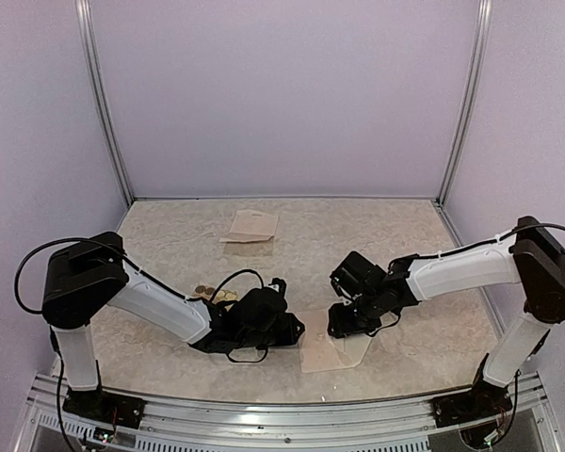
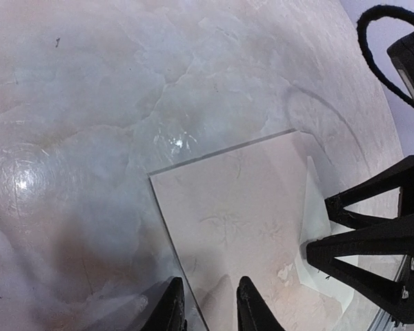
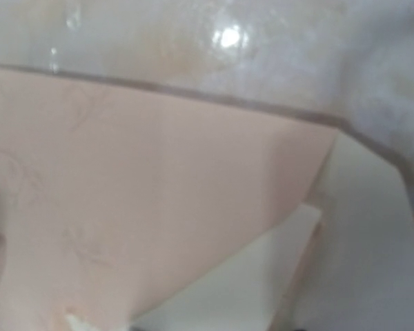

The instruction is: Place the letter into the envelope and seal it

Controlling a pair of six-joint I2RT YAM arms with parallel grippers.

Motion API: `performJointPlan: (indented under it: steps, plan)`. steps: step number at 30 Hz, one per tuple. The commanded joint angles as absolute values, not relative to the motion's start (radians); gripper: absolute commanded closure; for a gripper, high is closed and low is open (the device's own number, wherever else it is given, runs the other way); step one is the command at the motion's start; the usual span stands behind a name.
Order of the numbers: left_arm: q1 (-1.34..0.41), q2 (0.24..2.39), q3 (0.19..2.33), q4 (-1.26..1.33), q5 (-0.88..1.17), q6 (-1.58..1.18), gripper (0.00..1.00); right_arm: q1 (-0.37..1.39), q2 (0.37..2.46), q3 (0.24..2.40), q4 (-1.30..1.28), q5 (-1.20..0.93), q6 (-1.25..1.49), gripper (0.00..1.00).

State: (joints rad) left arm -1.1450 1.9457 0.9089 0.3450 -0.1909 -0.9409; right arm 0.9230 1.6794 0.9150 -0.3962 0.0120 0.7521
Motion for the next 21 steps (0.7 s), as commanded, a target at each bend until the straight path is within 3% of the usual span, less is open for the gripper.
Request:
performJointPlan:
  steps: [1, 13, 21]
  plan:
    - [-1.138, 1.986, 0.92, 0.334, -0.176, -0.937, 0.77, 0.934, 1.706, 0.9, -0.377, 0.002, 0.751, 0.53]
    - [-1.139, 1.998, 0.925, 0.336, -0.173, -0.937, 0.84, 0.936, 1.715, 0.912, -0.358, 0.002, 0.743, 0.7]
    - [-1.141, 2.0, 0.945, 0.318, -0.178, -0.925, 0.84, 0.945, 1.724, 0.924, -0.343, -0.033, 0.746, 0.73]
